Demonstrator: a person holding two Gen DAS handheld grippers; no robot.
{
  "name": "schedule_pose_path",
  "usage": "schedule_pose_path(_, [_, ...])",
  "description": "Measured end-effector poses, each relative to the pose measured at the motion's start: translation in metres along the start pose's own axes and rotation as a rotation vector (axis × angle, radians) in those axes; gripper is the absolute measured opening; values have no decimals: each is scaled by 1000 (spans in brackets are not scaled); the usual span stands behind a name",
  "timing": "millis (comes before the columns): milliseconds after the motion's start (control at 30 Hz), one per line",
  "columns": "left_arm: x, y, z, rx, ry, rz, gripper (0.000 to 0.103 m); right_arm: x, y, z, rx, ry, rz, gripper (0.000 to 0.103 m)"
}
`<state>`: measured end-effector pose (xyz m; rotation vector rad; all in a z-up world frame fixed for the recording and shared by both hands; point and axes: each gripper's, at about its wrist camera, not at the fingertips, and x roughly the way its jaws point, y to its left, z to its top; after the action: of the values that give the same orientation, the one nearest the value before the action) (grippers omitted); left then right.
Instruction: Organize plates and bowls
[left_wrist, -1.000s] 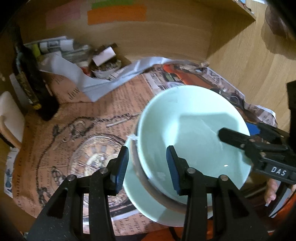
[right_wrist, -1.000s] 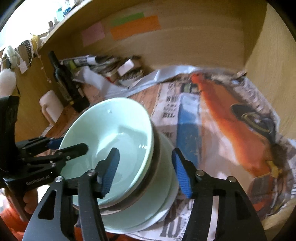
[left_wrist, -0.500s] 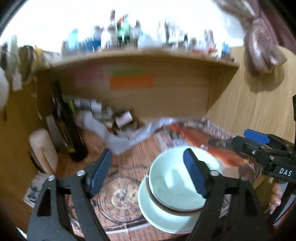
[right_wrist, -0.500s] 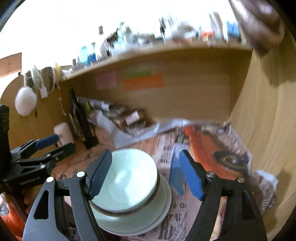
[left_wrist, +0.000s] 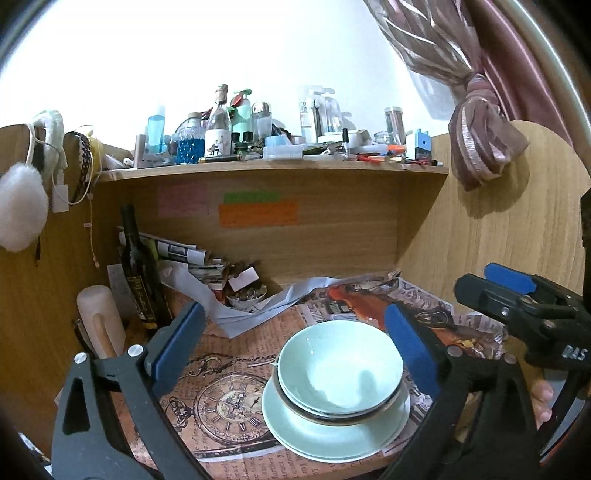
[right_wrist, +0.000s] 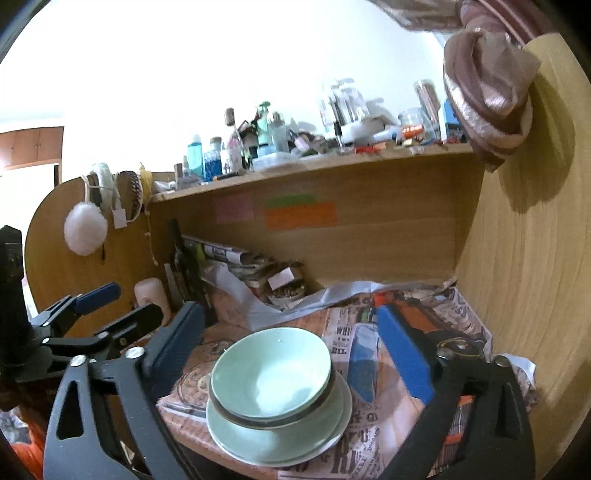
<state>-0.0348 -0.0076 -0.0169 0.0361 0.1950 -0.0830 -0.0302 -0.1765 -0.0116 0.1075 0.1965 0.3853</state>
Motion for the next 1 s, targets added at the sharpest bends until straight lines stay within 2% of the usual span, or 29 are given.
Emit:
schedule_pose_path(267, [-6, -7, -6, 2, -6, 10, 101, -12, 6, -4, -24, -31, 0, 103])
schedule_pose_path(1000, [1, -1, -7, -17, 8, 1, 102, -7, 0, -6, -3, -11, 4, 103])
